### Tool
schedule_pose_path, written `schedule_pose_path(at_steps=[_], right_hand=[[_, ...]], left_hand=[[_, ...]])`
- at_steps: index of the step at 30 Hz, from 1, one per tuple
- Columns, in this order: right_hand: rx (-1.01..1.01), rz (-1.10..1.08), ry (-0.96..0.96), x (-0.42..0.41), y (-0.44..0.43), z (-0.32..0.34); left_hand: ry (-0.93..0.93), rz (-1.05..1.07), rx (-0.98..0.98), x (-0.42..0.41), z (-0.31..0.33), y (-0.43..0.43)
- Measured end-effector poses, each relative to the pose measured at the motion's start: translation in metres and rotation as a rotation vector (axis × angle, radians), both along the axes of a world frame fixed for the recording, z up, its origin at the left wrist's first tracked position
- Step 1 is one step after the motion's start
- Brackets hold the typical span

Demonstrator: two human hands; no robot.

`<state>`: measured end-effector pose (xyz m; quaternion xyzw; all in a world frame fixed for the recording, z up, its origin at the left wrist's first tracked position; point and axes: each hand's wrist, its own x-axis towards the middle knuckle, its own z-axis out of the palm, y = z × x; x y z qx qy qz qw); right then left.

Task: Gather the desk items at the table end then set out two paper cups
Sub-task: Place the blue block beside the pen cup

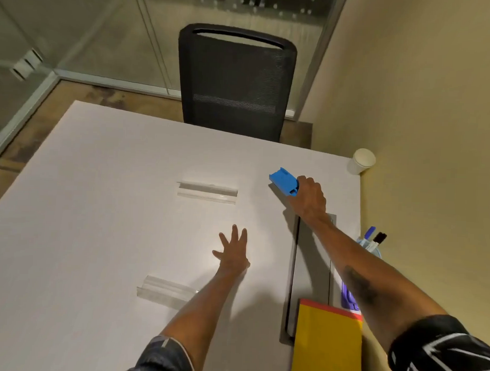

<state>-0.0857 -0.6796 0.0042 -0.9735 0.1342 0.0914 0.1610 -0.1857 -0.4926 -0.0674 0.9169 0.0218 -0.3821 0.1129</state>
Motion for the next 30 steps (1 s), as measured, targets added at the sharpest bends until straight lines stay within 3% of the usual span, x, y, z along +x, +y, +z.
schedule_pose_path(at_steps=[15, 30], right_hand=[[0.059, -0.351, 0.189, -0.034, -0.153, -0.005], [0.016, -0.342, 0.41, -0.024, -0.178, -0.025]], left_hand=[[-0.031, -0.148, 0.001, -0.006, -0.013, -0.06], [-0.016, -0.191, 0.092, 0.004, -0.028, -0.071]])
